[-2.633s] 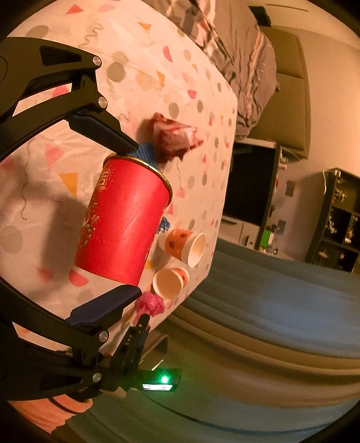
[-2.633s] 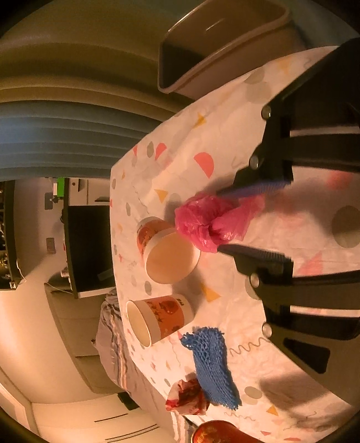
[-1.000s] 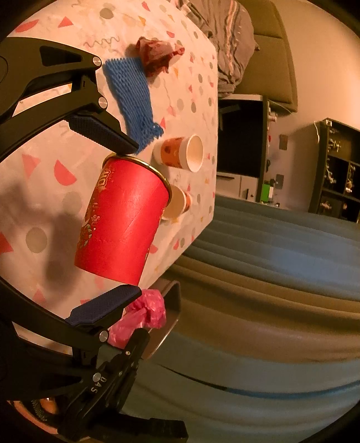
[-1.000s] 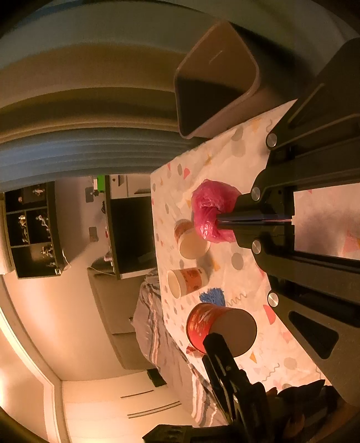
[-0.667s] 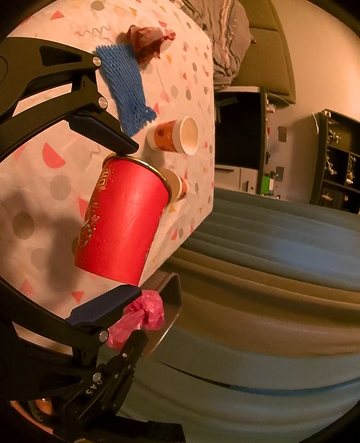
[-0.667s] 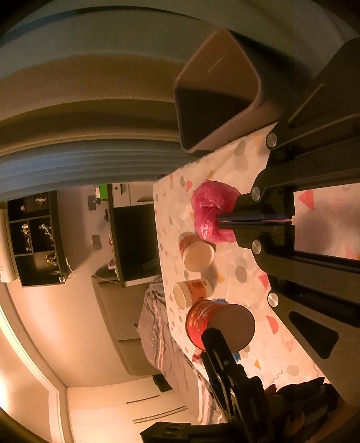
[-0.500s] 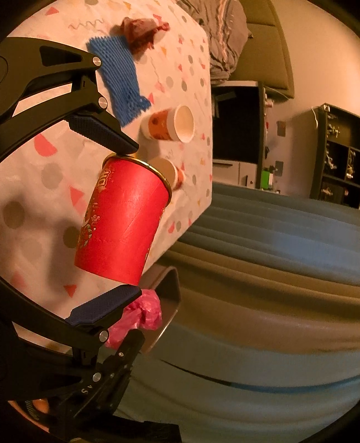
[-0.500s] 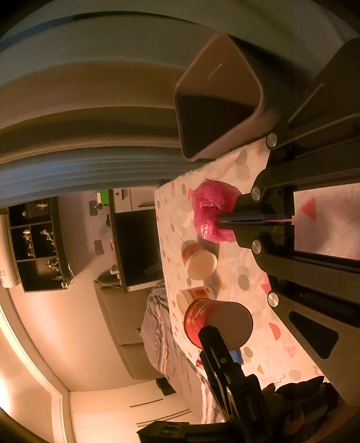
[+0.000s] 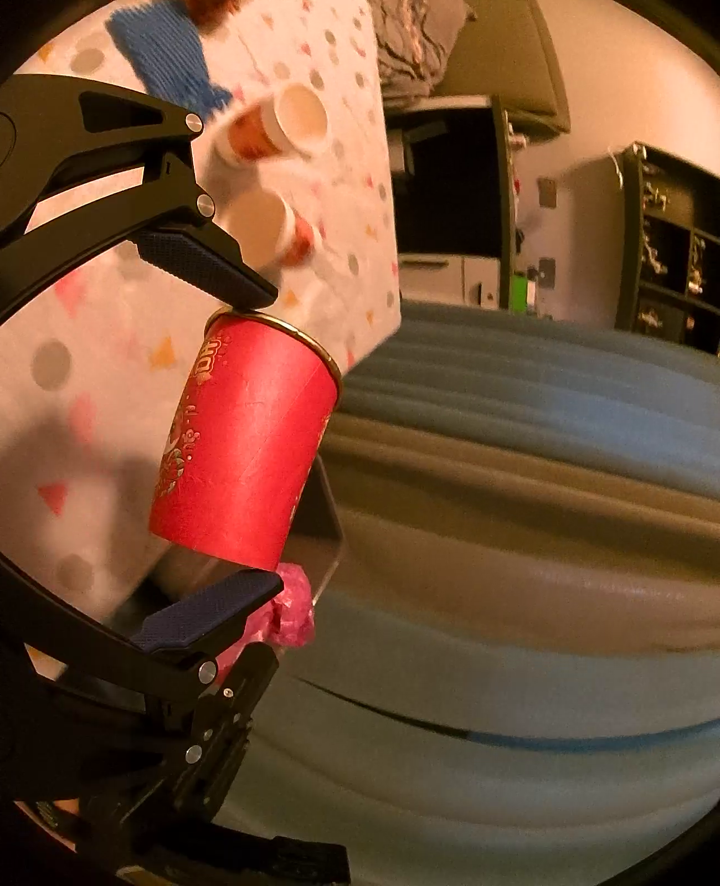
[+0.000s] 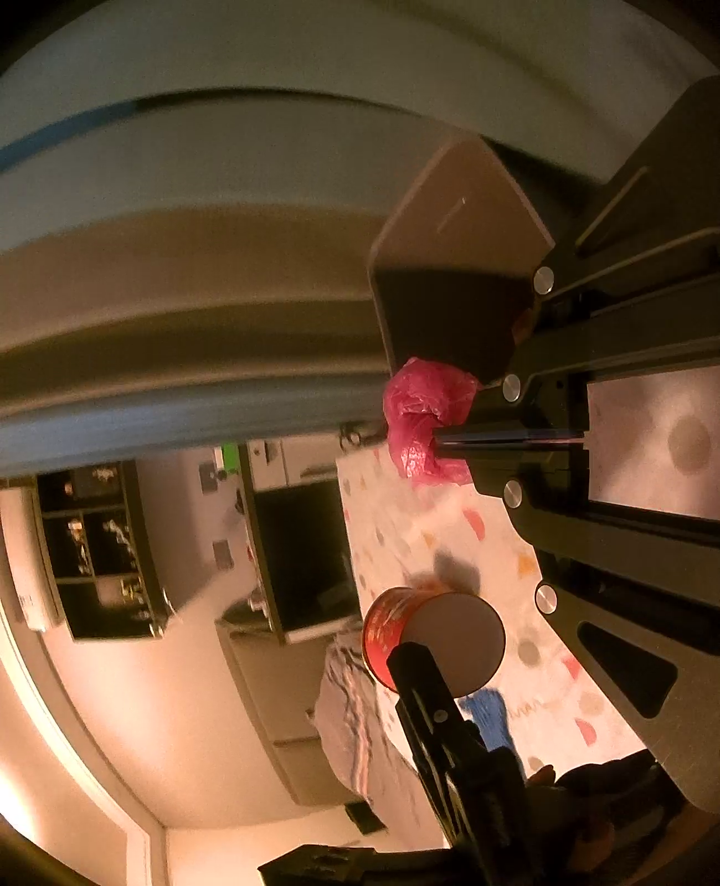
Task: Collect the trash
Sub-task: 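Lift the red cup and pink bag and carry both over the bin, then open both grippers to drop the red cup and pink bag into the bin, then move both open grippers back over the remaining trash, then grasp the red-and-white paper bag with the left gripper while the right grasps the blue net, then lift the paper bag and blue net and carry both over the bin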
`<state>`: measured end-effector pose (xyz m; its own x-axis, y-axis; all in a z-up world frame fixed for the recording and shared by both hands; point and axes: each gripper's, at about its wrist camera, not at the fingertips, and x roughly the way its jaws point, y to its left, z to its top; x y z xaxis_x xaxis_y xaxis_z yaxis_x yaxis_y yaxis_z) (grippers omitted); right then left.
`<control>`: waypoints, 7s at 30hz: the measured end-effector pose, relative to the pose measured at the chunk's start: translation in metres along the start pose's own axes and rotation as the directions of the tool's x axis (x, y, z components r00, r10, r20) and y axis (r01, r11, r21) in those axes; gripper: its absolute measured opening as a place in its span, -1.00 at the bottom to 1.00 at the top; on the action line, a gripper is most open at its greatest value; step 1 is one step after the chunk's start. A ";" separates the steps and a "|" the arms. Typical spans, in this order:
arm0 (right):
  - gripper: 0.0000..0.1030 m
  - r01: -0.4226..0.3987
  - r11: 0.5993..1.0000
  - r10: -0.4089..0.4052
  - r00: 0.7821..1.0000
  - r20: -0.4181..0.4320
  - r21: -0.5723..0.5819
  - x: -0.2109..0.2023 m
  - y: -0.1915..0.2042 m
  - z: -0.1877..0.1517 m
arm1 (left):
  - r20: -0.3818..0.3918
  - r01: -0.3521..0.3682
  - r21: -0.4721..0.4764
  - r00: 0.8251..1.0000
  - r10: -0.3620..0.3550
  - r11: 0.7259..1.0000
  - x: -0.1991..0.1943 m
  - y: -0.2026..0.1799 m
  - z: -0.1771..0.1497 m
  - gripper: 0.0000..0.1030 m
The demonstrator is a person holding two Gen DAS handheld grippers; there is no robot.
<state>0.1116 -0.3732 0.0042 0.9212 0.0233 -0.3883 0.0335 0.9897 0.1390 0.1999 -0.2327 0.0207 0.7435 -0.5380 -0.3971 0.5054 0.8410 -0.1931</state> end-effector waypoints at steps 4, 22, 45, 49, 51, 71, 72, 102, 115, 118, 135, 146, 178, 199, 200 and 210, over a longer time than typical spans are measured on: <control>-0.97 0.044 0.999 -0.044 0.999 -0.003 0.026 0.008 -0.024 0.003 | -0.004 0.046 0.001 0.999 -0.046 0.999 0.026 -0.016 0.008 0.81; -0.97 0.116 0.990 -0.110 0.991 -0.080 0.076 0.057 -0.078 -0.004 | -0.075 0.152 -0.017 0.985 -0.153 0.988 0.128 -0.061 0.015 0.81; -0.75 0.140 0.985 -0.125 0.982 -0.140 0.105 0.067 -0.100 -0.023 | -0.183 0.184 -0.055 0.964 -0.191 0.981 0.178 -0.078 -0.007 0.82; -0.30 0.176 0.977 -0.162 0.980 -0.118 0.118 0.055 -0.106 -0.024 | -0.207 0.182 -0.046 0.960 -0.187 0.982 0.182 -0.083 -0.012 0.84; -0.27 0.193 0.973 -0.180 0.977 -0.112 0.124 0.050 -0.109 -0.024 | -0.215 0.184 -0.056 0.958 -0.192 0.981 0.182 -0.081 -0.013 0.85; 0.70 0.149 0.988 -0.151 0.987 0.052 0.047 -0.004 -0.032 -0.008 | -0.095 -0.195 -0.139 0.979 0.183 0.971 0.016 0.022 -0.017 0.89; 0.70 0.134 0.990 -0.136 0.989 0.053 0.038 -0.004 -0.024 -0.008 | -0.093 -0.223 -0.143 0.973 0.211 0.964 0.006 0.029 -0.018 0.89; 0.71 -0.238 0.958 0.209 0.961 -0.184 -0.157 0.074 0.241 -0.038 | -0.127 -0.685 -0.339 0.713 0.690 0.645 -0.197 0.259 -0.080 0.89; 0.71 -0.299 0.925 0.199 0.907 -0.370 -0.234 0.150 0.332 -0.064 | -0.143 -0.714 -0.375 0.674 0.724 0.591 -0.203 0.301 -0.081 0.89; 0.71 -0.308 0.922 0.196 0.893 -0.405 -0.234 0.164 0.342 -0.068 | -0.136 -0.716 -0.364 0.674 0.726 0.596 -0.201 0.301 -0.080 0.89; -0.25 -0.369 0.895 0.193 0.827 -0.529 -0.250 0.183 0.361 -0.081 | -0.150 -0.700 -0.357 0.696 0.702 0.618 -0.196 0.310 -0.082 0.89; -0.81 -0.397 0.882 0.262 0.860 -0.437 -0.254 0.148 0.345 -0.065 | -0.144 -0.663 -0.315 0.741 0.656 0.680 -0.178 0.301 -0.072 0.88; -0.82 -0.370 0.912 0.331 0.919 -0.216 -0.176 0.047 0.247 -0.019 | -0.090 -0.559 -0.216 0.828 0.554 0.801 -0.157 0.236 -0.054 -0.64; -0.82 -0.221 0.971 0.211 0.971 -0.114 -0.085 -0.022 0.139 -0.025 | -0.001 -0.399 -0.138 0.915 0.403 0.907 -0.148 0.086 -0.059 -0.64; -0.82 -0.218 0.973 0.208 0.972 -0.111 -0.082 -0.023 0.134 -0.026 | 0.000 -0.394 -0.132 0.918 0.397 0.910 -0.146 0.082 -0.058 -0.64; -0.82 -0.160 0.986 0.157 0.985 -0.076 -0.036 -0.027 0.094 -0.024 | -0.001 -0.346 -0.061 0.938 0.347 0.936 -0.115 0.047 -0.048 -0.64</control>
<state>0.0803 -0.2771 0.0064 0.8828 0.1890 -0.4301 -0.1281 0.9776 0.1668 0.1170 -0.1283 0.0147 0.8722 -0.2132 -0.4402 0.1891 0.9770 -0.0985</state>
